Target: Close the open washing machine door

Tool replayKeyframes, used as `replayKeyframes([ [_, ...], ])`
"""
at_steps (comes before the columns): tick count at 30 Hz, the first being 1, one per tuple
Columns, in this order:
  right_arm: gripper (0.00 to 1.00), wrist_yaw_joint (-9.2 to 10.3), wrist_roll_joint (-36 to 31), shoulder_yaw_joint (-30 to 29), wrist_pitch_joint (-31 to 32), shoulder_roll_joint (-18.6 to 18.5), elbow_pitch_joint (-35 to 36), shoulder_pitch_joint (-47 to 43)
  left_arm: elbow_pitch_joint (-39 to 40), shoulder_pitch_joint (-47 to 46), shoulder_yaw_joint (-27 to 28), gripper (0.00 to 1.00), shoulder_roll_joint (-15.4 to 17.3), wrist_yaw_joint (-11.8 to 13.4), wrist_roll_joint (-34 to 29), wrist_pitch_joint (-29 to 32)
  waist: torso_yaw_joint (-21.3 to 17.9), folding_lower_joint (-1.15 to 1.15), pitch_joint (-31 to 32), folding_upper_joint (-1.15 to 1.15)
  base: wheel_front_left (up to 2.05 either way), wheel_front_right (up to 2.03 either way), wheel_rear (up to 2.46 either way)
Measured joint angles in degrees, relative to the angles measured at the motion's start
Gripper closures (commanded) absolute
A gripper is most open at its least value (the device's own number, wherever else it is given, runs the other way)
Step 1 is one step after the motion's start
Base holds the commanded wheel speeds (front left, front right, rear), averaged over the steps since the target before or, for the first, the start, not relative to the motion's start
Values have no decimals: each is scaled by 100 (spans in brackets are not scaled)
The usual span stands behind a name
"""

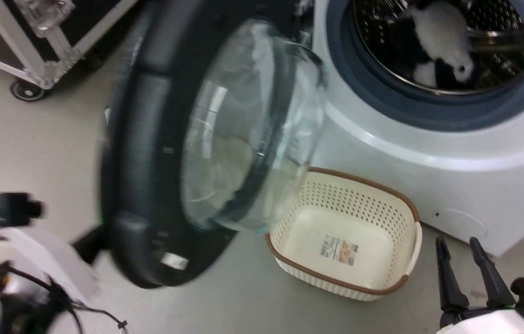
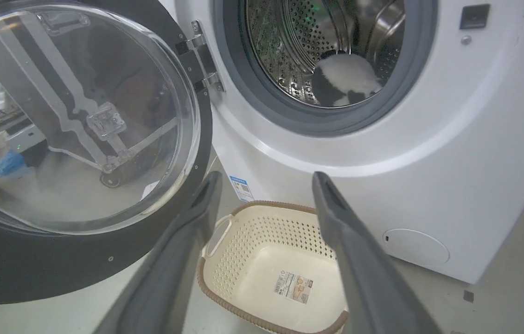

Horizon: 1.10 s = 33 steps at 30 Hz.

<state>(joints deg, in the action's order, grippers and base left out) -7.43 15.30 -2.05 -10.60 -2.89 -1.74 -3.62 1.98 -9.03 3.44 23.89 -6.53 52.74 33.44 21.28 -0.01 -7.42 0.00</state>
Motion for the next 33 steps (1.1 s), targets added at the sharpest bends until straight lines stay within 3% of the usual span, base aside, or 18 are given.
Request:
replayKeyframes([
  [3,0,0,124,-34,-104,-2,-133,-23,648,255,-653,100,119,-4,246,14,97,1,132,0,0,0,0],
  [6,0,-1,254,18,-290,3,-289,-48,1552,270,-2090,100,250,-29,370,-324,53,0,264,0,0,0,0],
  [8,0,0,334,52,-348,2,-344,-38,1548,-126,-2859,100,158,-69,218,-637,-193,1,214,0,0,0,0],
  [13,0,0,389,108,-369,3,-386,37,1057,-894,-3608,100,-51,-69,-166,-1143,-682,1,114,0,0,0,0],
  [18,0,0,465,97,-409,4,-431,131,205,-1652,-4025,100,-338,-69,-495,-1691,-1304,2,-13,0,0,0,0],
  [26,0,0,580,-60,-414,2,-402,177,-1296,-2812,-4140,100,-878,-62,-1107,-2425,-2313,2,-183,0,0,0,0],
  [33,0,0,625,-73,-414,0,-376,151,-2235,-3465,-3960,100,-1294,142,-1392,-3136,-2705,2,-172,0,0,0,0],
])
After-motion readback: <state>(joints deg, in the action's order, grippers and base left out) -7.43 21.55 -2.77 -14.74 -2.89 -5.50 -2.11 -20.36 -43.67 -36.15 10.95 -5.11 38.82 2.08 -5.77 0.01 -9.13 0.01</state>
